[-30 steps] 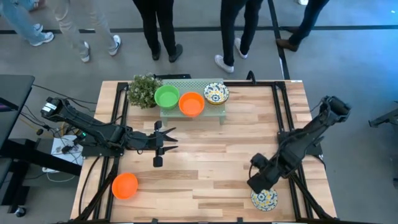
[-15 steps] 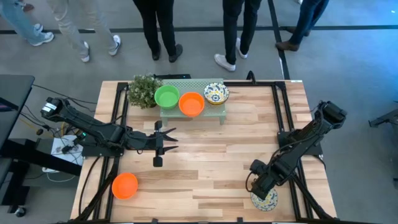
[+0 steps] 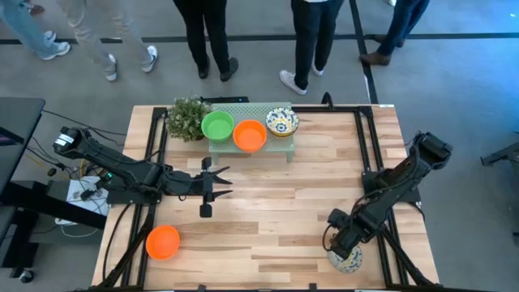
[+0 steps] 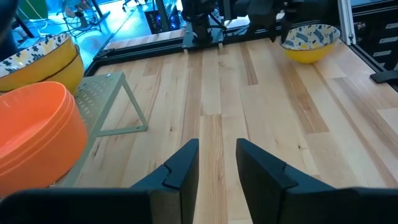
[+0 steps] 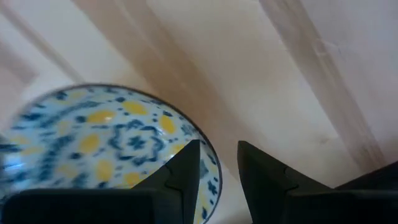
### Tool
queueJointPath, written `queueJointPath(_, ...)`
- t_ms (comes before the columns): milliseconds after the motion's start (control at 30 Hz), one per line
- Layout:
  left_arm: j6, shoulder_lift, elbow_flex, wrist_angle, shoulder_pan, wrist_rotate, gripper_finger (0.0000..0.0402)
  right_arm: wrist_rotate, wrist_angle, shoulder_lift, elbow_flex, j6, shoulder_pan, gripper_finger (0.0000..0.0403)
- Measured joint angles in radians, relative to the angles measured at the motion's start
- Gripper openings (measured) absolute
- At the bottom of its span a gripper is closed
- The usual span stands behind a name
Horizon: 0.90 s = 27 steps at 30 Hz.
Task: Pick & Place Mini bowls
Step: Stack the yellow bowl on top of the yellow bowl on the shelf
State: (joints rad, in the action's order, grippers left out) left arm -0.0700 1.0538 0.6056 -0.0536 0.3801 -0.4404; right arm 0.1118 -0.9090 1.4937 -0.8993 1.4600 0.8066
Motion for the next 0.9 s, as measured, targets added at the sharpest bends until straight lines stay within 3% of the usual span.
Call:
queueJointPath(333,0.007,0.0,0.0,0.0,0.0,0.0,0.0108,-0.003,0.036,0.0,0.025,-0.003,-0.006,0.0096)
queueJointPath(767,0.007,0.0,0.0,0.0,0.0,0.0,0.0108,-0.01,0.156,-0.005,0.079,0.012,-0.012,0.0032)
queueJointPath(900,0.007,0.0,0.0,0.0,0.0,0.0,0.0108,-0.013,0.192,-0.025,0.079,-0.049,-0.038,0.0012)
